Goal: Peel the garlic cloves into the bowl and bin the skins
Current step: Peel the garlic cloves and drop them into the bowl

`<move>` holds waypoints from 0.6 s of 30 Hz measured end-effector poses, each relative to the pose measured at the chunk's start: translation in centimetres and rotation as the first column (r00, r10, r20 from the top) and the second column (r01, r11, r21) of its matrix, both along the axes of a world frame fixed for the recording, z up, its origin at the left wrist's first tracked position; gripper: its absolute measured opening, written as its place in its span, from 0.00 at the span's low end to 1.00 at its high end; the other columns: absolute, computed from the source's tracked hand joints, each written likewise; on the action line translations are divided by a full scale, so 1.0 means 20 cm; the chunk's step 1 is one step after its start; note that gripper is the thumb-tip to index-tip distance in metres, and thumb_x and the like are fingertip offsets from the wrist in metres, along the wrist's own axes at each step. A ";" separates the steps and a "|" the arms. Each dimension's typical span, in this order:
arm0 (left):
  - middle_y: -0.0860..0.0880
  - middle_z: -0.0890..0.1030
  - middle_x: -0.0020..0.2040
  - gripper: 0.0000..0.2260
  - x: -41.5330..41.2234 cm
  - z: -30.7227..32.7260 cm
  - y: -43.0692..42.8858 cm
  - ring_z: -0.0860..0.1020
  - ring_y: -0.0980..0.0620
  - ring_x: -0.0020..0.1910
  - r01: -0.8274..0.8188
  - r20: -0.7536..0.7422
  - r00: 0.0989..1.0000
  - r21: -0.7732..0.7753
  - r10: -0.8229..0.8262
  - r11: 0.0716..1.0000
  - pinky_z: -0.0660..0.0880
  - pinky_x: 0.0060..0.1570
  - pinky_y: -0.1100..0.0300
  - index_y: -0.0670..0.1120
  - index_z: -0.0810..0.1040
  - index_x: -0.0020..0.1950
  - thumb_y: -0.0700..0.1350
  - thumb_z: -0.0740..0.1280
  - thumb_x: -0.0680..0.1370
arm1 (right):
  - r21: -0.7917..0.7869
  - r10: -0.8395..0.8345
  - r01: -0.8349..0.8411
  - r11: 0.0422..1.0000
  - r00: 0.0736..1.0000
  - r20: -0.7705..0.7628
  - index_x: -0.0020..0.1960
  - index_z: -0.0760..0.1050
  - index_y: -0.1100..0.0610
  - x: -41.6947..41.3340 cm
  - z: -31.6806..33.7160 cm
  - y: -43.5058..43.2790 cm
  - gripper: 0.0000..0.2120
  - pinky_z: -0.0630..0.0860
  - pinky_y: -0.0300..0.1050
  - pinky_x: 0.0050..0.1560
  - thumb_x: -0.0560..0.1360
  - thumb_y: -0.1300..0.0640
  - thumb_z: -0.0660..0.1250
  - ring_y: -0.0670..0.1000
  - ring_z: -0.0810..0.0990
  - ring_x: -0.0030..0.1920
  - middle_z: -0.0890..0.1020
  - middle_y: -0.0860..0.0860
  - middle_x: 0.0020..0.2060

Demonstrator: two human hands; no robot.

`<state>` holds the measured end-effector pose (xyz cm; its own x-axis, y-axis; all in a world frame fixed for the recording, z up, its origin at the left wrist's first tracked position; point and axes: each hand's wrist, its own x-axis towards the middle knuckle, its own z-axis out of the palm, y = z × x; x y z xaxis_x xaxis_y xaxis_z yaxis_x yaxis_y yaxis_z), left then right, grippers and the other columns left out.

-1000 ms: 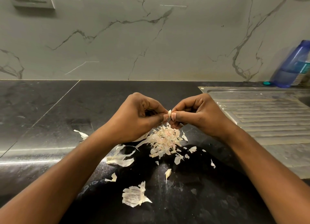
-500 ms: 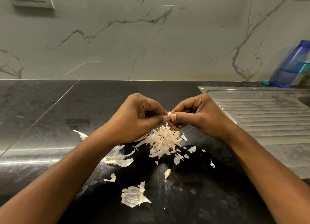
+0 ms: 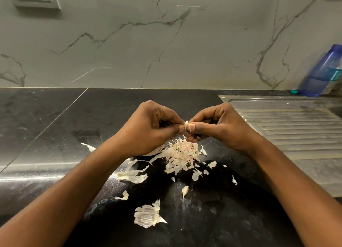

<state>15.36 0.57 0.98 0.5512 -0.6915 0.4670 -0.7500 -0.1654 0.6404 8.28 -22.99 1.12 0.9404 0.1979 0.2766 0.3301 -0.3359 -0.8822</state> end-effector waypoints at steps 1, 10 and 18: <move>0.54 0.88 0.42 0.04 0.00 0.00 0.00 0.86 0.54 0.40 -0.001 0.001 1.000 0.003 0.001 1.000 0.80 0.41 0.64 0.44 0.88 0.53 0.39 0.75 0.79 | 0.001 0.002 -0.002 1.000 1.000 -0.003 0.54 0.85 0.67 0.00 0.00 0.00 0.06 0.86 0.46 0.47 0.79 0.65 0.73 0.59 0.89 0.43 0.89 0.60 0.45; 0.53 0.88 0.44 0.05 -0.01 -0.02 -0.01 0.87 0.54 0.42 -0.019 0.016 1.000 0.014 0.018 1.000 0.84 0.44 0.58 0.44 0.88 0.53 0.38 0.74 0.79 | -0.021 -0.035 0.036 0.999 0.998 0.045 0.50 0.85 0.66 0.01 -0.02 0.03 0.04 0.86 0.47 0.45 0.79 0.68 0.72 0.59 0.88 0.40 0.88 0.59 0.41; 0.49 0.88 0.43 0.04 -0.01 0.00 0.00 0.86 0.49 0.41 0.016 -0.053 0.998 -0.004 -0.016 1.000 0.84 0.44 0.57 0.42 0.88 0.53 0.40 0.74 0.80 | 0.004 -0.072 0.072 0.997 0.993 0.094 0.48 0.85 0.65 0.02 -0.03 0.04 0.04 0.86 0.47 0.43 0.79 0.69 0.72 0.57 0.87 0.37 0.88 0.59 0.38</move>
<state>15.10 0.50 1.00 0.5641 -0.6990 0.4396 -0.7175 -0.1514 0.6800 8.71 -22.18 0.47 0.9222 0.1301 0.3642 0.3862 -0.3609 -0.8489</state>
